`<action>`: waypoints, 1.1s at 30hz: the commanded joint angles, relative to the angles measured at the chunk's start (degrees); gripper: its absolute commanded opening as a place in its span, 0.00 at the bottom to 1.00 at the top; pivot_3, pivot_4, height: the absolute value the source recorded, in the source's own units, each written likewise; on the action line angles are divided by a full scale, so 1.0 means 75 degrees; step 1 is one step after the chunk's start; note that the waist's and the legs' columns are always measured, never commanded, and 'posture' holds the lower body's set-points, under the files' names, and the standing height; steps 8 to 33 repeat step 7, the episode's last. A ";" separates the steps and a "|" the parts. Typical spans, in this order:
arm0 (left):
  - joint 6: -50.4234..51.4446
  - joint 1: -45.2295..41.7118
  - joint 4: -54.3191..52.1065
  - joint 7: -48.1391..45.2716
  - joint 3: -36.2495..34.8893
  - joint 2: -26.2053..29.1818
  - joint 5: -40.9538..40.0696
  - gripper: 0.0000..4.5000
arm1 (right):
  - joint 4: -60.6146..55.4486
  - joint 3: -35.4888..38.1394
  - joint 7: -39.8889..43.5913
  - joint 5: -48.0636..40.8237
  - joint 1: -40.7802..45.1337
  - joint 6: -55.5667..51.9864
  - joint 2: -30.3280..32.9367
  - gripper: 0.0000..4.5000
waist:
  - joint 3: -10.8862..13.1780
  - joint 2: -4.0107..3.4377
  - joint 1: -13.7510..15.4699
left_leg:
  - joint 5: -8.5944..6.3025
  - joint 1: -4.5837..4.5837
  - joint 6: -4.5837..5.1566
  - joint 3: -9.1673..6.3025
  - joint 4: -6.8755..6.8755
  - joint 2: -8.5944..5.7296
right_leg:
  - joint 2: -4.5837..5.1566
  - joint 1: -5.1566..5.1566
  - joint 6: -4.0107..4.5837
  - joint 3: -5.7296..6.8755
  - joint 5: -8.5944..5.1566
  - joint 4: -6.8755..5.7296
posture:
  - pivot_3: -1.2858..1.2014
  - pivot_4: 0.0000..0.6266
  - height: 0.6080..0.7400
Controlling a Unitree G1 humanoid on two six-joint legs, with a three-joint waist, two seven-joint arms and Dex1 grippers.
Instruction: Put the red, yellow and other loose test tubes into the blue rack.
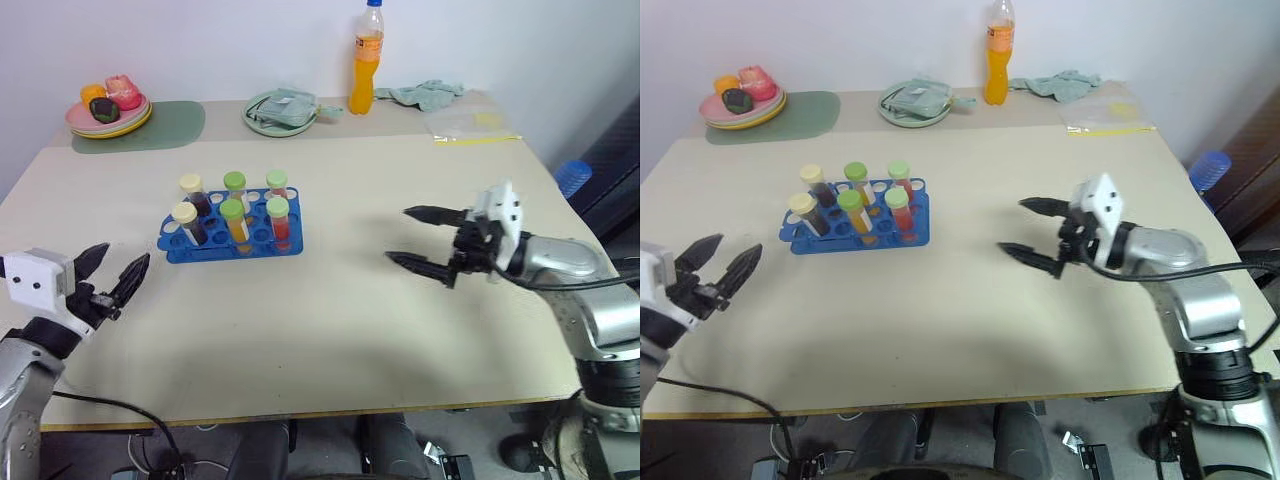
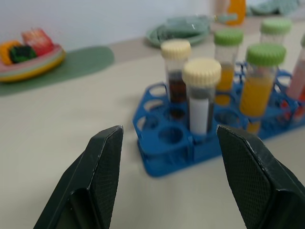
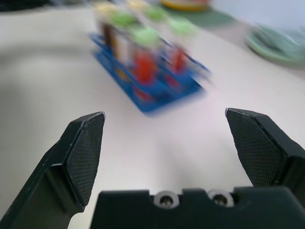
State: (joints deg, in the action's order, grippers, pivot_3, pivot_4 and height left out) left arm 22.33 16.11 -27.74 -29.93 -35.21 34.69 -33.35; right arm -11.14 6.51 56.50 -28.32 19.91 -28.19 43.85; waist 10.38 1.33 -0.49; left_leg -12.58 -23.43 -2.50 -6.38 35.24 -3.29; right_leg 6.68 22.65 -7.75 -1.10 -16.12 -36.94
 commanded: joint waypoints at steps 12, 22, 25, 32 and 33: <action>0.0001 0.0516 -0.0250 -0.0264 -0.0457 0.0129 -0.0051 0.71 | 0.0998 0.0326 0.0284 0.0510 -0.0370 0.0906 0.0375 1.00 | 0.0004 -0.0012 -0.0029 | -0.0001 0.0002 0.0002 0.0008 -0.0004 0.0006 | -0.0001 0.0002 0.0004 -0.0003 -0.0002 0.0001 | 0.52 0.24 1.00; 0.0001 0.0516 -0.0250 -0.0264 -0.0457 0.0129 -0.0051 0.71 | 0.0998 0.0326 0.0284 0.0510 -0.0370 0.0906 0.0375 1.00 | 0.0004 -0.0012 -0.0029 | -0.0001 0.0002 0.0002 0.0008 -0.0004 0.0006 | -0.0001 0.0002 0.0004 -0.0003 -0.0002 0.0001 | 0.52 0.24 1.00; 0.0001 0.0516 -0.0250 -0.0264 -0.0457 0.0129 -0.0051 0.71 | 0.0998 0.0326 0.0284 0.0510 -0.0370 0.0906 0.0375 1.00 | 0.0004 -0.0012 -0.0029 | -0.0001 0.0002 0.0002 0.0008 -0.0004 0.0006 | -0.0001 0.0002 0.0004 -0.0003 -0.0002 0.0001 | 0.52 0.24 1.00; 0.0001 0.0516 -0.0250 -0.0264 -0.0457 0.0129 -0.0051 0.71 | 0.0998 0.0326 0.0284 0.0510 -0.0370 0.0906 0.0375 1.00 | 0.0004 -0.0012 -0.0029 | -0.0001 0.0002 0.0002 0.0008 -0.0004 0.0006 | -0.0001 0.0002 0.0004 -0.0003 -0.0002 0.0001 | 0.52 0.24 1.00; 0.0001 0.0516 -0.0250 -0.0264 -0.0457 0.0129 -0.0051 0.71 | 0.0998 0.0326 0.0284 0.0510 -0.0370 0.0906 0.0375 1.00 | 0.0004 -0.0012 -0.0029 | -0.0001 0.0002 0.0002 0.0008 -0.0004 0.0006 | -0.0001 0.0002 0.0004 -0.0003 -0.0002 0.0001 | 0.52 0.24 1.00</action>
